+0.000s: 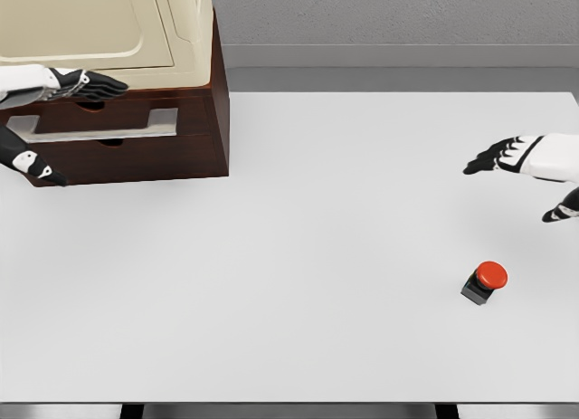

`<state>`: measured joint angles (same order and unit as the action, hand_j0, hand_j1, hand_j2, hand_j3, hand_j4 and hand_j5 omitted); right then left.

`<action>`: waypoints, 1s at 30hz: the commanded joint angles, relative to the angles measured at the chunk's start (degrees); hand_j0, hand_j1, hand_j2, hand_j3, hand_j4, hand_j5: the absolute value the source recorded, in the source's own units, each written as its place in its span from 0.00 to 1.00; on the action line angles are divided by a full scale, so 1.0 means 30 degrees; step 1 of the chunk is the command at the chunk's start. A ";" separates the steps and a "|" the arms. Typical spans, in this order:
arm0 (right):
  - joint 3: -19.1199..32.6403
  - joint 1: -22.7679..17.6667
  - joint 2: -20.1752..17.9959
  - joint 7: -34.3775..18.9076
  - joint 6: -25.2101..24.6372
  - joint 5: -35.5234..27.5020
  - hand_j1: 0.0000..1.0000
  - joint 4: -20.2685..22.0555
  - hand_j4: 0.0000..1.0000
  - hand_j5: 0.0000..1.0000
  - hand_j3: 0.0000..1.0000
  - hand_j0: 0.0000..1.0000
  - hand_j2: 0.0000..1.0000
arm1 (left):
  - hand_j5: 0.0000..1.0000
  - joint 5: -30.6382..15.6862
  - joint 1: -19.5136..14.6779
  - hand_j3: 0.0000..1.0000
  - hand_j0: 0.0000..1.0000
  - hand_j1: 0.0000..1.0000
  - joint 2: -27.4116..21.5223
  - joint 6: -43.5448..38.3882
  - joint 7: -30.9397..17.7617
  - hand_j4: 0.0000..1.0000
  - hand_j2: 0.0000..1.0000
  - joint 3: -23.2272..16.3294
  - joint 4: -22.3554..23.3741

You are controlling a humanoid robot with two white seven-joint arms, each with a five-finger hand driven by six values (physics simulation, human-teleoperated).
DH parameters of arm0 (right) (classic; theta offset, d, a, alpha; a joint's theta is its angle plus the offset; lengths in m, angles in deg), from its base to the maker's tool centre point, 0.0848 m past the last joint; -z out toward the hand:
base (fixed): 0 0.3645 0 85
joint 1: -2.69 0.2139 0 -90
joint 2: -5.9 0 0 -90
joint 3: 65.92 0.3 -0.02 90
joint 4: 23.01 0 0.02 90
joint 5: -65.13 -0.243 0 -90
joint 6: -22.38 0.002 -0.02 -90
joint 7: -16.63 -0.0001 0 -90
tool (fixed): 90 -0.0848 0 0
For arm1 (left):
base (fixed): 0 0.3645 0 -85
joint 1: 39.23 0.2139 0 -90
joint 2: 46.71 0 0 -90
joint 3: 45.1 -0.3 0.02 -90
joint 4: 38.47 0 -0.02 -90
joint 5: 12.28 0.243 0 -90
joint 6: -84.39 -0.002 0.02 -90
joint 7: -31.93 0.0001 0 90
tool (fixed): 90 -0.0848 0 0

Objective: Open the cabinet drawer with left arm, and place a switch into the drawer with right arm

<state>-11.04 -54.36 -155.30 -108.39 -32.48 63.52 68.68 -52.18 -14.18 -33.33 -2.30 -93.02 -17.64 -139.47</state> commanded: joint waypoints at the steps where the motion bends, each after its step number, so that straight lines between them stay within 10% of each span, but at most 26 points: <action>1: -0.0571 -0.0029 0.0004 0.0006 -0.0047 -0.0105 1.00 0.0022 1.00 1.00 1.00 1.00 1.00 | 1.00 0.0322 0.0030 1.00 1.00 1.00 0.0052 -0.1397 -0.0015 1.00 1.00 0.0104 0.0006; 15: -0.1918 0.0762 -0.0085 0.0006 -0.0047 -0.0105 1.00 0.0022 1.00 1.00 1.00 1.00 1.00 | 1.00 0.2666 0.0908 1.00 1.00 1.00 0.1077 -0.1426 -0.0015 1.00 1.00 0.0777 0.0035; 18: 0.2563 -0.3719 0.0062 0.0006 -0.0047 -0.0047 1.00 0.0081 1.00 1.00 1.00 1.00 1.00 | 1.00 0.2725 0.2753 1.00 1.00 1.00 0.1048 -0.1602 -0.0015 1.00 1.00 0.3150 0.0123; 30: 0.3999 -0.5068 0.0062 0.0006 -0.0047 -0.0076 1.00 0.0110 1.00 1.00 1.00 1.00 1.00 | 1.00 0.2930 0.3047 1.00 1.00 1.00 0.1195 -0.1602 -0.0015 1.00 1.00 0.3737 0.0240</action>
<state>-0.91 -69.74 -155.00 -108.40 -32.44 63.71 68.96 -43.18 -4.77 -29.78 -7.10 -93.08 -6.64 -138.75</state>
